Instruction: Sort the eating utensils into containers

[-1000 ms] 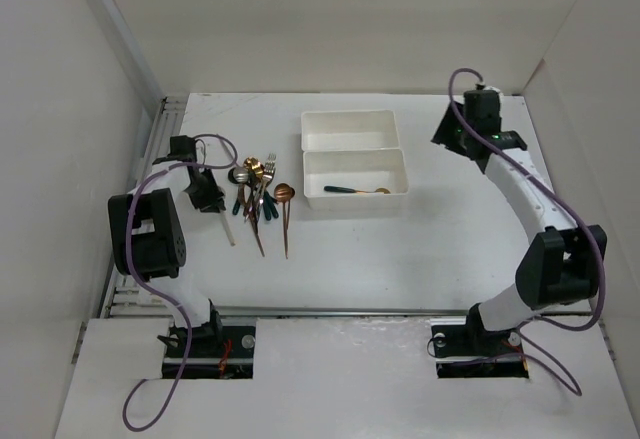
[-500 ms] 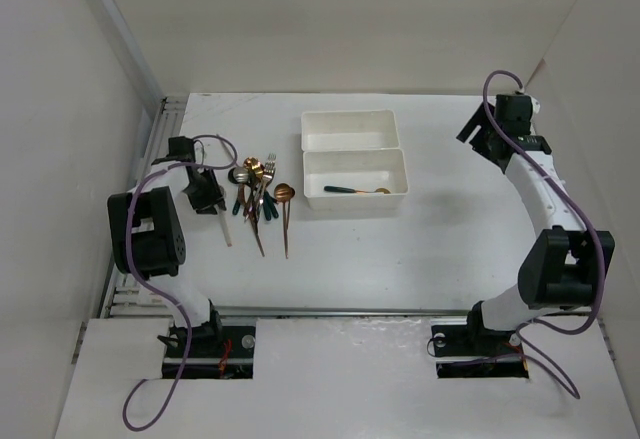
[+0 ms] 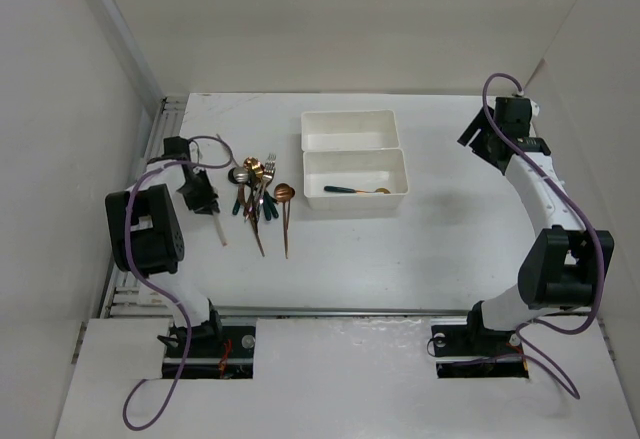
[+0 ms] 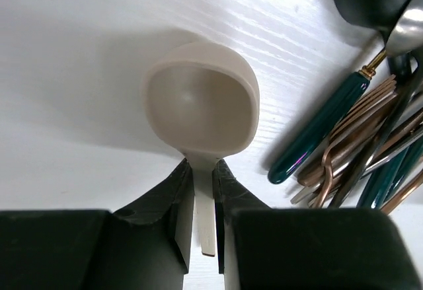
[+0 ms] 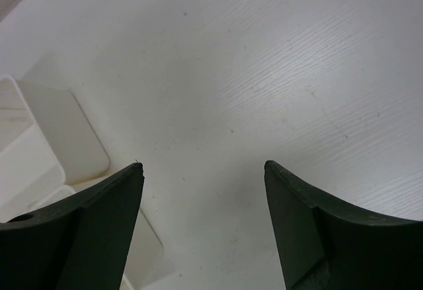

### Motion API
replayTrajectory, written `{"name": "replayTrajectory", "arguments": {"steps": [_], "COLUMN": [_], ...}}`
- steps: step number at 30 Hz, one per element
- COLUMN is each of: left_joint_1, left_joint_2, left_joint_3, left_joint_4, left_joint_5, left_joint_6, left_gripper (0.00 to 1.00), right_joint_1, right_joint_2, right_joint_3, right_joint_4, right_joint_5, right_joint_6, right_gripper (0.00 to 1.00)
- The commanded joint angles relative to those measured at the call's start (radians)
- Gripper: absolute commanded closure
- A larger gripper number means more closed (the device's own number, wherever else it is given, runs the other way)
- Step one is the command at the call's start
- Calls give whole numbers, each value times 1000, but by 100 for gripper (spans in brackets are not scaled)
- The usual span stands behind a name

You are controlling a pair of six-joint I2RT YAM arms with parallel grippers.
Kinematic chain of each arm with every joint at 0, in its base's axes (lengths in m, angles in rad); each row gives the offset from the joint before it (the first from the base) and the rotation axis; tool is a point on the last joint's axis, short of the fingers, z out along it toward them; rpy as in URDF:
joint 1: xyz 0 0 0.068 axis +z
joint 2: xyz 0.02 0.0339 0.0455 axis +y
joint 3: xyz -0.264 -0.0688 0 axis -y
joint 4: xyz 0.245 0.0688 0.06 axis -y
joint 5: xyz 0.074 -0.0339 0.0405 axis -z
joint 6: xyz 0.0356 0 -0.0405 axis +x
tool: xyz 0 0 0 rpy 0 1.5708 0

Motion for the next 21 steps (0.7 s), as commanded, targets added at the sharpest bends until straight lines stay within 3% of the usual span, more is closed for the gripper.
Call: {"name": "replayTrajectory", "arguments": {"steps": [1,6,8,10,13,14,17,21], "left_joint_1": [24,24,-26,-94,-333,-471,-693,-830], "left_joint_2": [-69,-135,-154,-166,-151,-125,-62,38], "left_joint_3": [89,323,385,462,516,529,519,530], "left_joint_4": [-57,13,64,119,139,140,172,209], "left_joint_5": [-42,-64,-142,-130,-140,-157,-159,-124], "left_joint_6": [52,200,266,416,659,718,873,907], "left_gripper": [100,100,100,100,100,100,100,100], "right_joint_1": [-2,-2,-2,-2,-2,-2,-2,-2], "right_joint_2": [-43,-24,-24,-14,-14,-14,-14,-32], "right_joint_3": [-5,4,14,15,15,15,24,24], "right_joint_4": [22,42,54,67,93,93,104,104], "right_joint_5": [7,-19,-30,-56,-65,-65,-91,-100], "right_joint_6": [0,-11,-20,-29,-38,-39,-48,-48], "right_gripper": [22,22,22,22,22,22,22,22]}}
